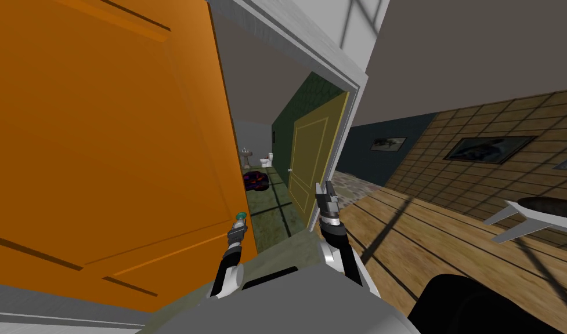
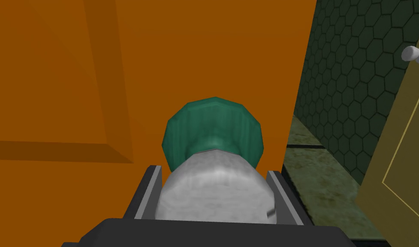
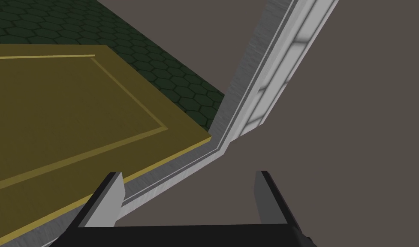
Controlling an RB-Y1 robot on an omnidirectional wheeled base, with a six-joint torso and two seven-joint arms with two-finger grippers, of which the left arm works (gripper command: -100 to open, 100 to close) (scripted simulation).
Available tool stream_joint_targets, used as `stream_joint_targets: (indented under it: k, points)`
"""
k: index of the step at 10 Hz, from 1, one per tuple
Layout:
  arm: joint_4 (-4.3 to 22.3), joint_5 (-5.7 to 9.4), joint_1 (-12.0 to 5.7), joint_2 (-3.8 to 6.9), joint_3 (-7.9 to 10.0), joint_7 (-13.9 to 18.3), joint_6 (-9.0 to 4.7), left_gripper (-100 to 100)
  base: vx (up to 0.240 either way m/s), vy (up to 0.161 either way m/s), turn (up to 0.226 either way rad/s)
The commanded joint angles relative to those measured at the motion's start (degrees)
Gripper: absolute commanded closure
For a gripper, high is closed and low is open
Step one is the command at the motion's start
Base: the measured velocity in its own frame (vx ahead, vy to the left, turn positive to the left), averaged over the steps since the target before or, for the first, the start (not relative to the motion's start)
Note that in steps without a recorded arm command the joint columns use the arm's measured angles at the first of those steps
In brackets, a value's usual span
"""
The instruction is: Push the door open
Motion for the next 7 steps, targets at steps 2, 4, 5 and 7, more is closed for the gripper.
stream_joint_targets:
  k: [2, 4, 5, 7]
  points:
    - [0.15, 0.6, -0.06, 0.62, 0.99, -0.26, -0.09, 100, 0.167, -0.025, 0.032]
    - [0.27, 1.09, -0.11, 1.03, 1.8, -0.47, -0.17, 100, 0.158, -0.024, 0.046]
    - [0.34, 1.38, -0.14, 1.23, 2.27, -0.59, -0.21, 100, 0.194, 0.002, 0.004]
    - [0.49, 2.03, -0.2, 1.62, 3.34, -0.87, -0.32, 100, 0.203, -0.022, 0.031]
